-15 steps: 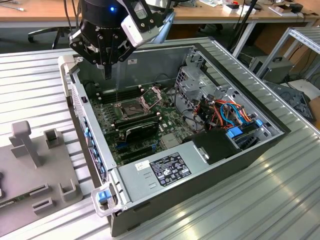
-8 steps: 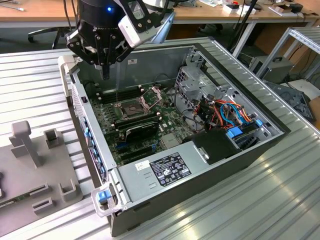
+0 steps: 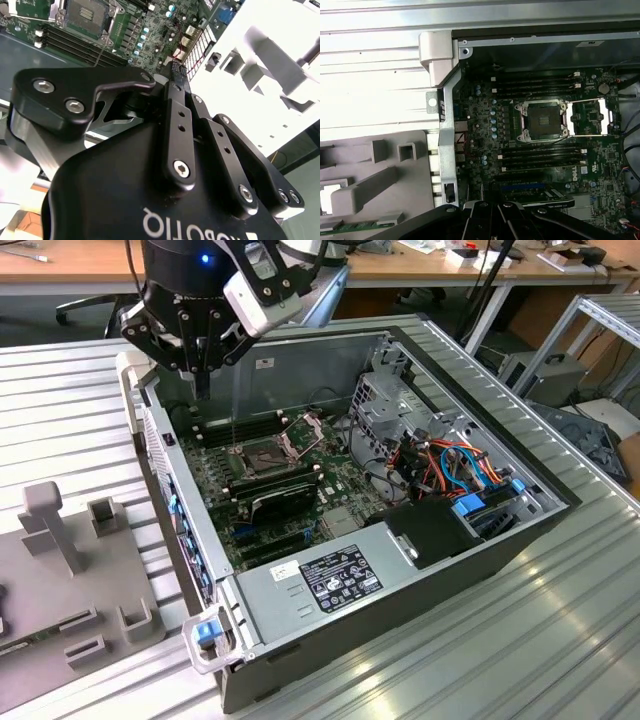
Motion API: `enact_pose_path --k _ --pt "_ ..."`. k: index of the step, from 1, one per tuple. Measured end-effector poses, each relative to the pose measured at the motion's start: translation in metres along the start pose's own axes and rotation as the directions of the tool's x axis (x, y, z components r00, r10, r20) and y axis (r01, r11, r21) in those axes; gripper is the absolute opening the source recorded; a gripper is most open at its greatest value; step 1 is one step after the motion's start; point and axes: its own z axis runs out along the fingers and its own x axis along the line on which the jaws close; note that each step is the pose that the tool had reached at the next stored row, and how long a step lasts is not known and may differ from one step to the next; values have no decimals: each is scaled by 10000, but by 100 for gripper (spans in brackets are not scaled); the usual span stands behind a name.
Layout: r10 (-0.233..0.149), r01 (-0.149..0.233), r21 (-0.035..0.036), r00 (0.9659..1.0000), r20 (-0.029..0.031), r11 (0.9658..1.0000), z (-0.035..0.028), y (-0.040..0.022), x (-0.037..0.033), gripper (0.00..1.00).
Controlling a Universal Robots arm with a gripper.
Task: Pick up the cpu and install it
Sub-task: 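Reach for the cpu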
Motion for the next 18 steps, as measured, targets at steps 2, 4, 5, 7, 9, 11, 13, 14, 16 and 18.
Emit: enact_pose_path --k 2,4,5,7,9,11,13,14,16,18 --pt "0 0 0 10000 0 10000 0 -1 19 11" --pt "0 0 0 10000 -1 10000 0 -3 37 11" --pt "0 0 0 10000 0 10000 0 -4 47 11" --pt "0 0 0 10000 0 10000 -1 -5 61 11" --pt "0 0 0 10000 0 10000 -1 -7 88 11" --pt "0 0 -1 10000 0 10000 0 -8 107 11" --pt "0 0 0 10000 0 10000 -1 -9 123 11" --pt "0 0 0 10000 -1 10000 -1 -10 130 11" --pt "0 0 0 10000 0 10000 -1 -11 147 11" --pt "0 0 0 10000 0 10000 0 -13 167 11"
